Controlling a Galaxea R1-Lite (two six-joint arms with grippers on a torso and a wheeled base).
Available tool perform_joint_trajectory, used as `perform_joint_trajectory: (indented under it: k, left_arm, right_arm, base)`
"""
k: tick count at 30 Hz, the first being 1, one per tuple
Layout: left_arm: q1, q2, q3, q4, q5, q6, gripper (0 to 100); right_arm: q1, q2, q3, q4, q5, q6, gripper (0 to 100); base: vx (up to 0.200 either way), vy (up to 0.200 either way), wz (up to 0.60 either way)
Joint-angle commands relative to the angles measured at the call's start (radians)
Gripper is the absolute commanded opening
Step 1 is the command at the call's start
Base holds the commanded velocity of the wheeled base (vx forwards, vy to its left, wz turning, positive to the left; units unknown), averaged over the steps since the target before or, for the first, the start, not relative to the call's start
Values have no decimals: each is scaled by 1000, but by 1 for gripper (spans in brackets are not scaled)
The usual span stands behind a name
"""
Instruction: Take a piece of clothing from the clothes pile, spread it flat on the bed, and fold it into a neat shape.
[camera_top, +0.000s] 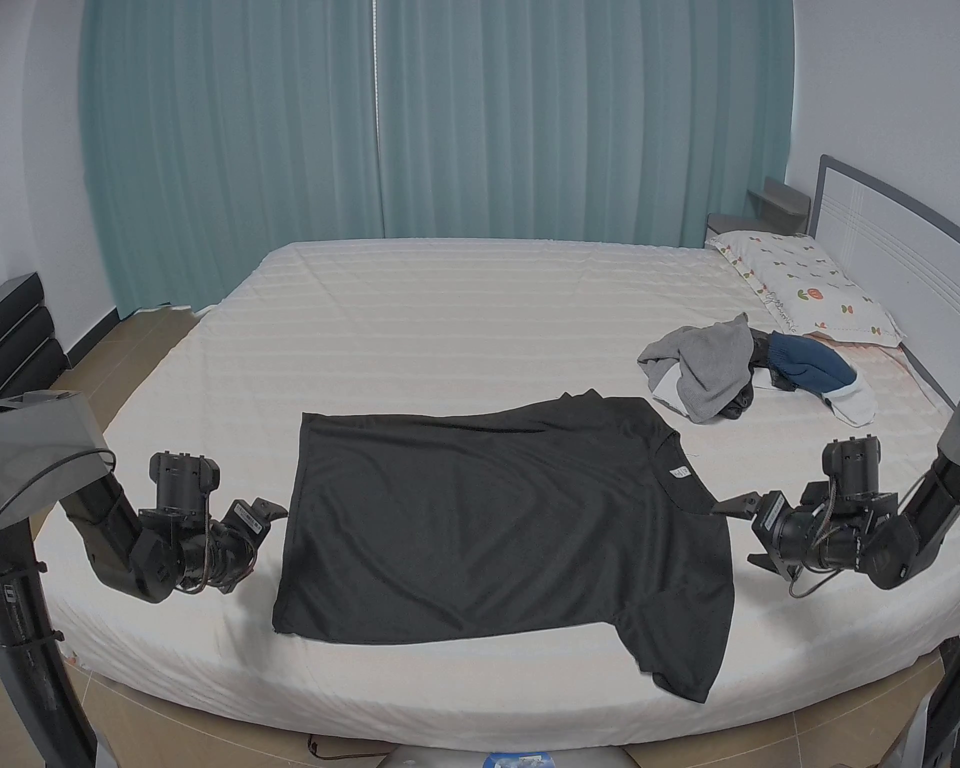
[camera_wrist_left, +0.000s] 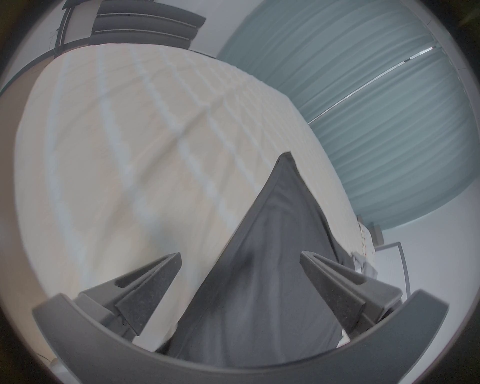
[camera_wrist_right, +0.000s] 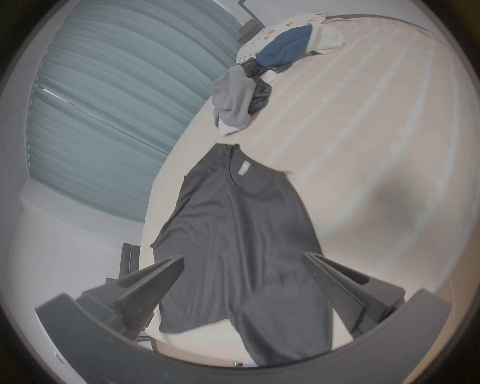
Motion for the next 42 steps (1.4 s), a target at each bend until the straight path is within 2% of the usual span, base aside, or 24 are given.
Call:
perform_joint_trajectory:
  k: [1,8,16,27,34,35,42]
  left_arm:
    - [-62,-89,119,-21,-14,-22,100]
    - [-84,-41,66,-21,-3,-40,100]
    - [-98,40,26,-21,8,-33,100]
    - [-141,161,-97,-10,147,26,100]
    - [-157,176,-128,-4,155,27,100]
    - [-157,179,-137,7,155,27,0]
    - [-151,175,-129,13,173,23,0]
  right_arm:
    - [21,-78,133,-65,8,14,100]
    - [23,-36,189,-168,8,14,100]
    - [24,-2,192,-198,8,14,100]
    - [19,3,189,-205,7,14,100]
    - [15,24,187,-205,7,11,100]
    - [15,38,189,-217,4,10,100]
    - [24,90,202,-281,2,7,100]
  base:
    - [-200,0,0]
    - [0,0,0]
    - [0,0,0]
    - [0,0,0]
    - [0,0,0]
    - [0,0,0]
    - [0,0,0]
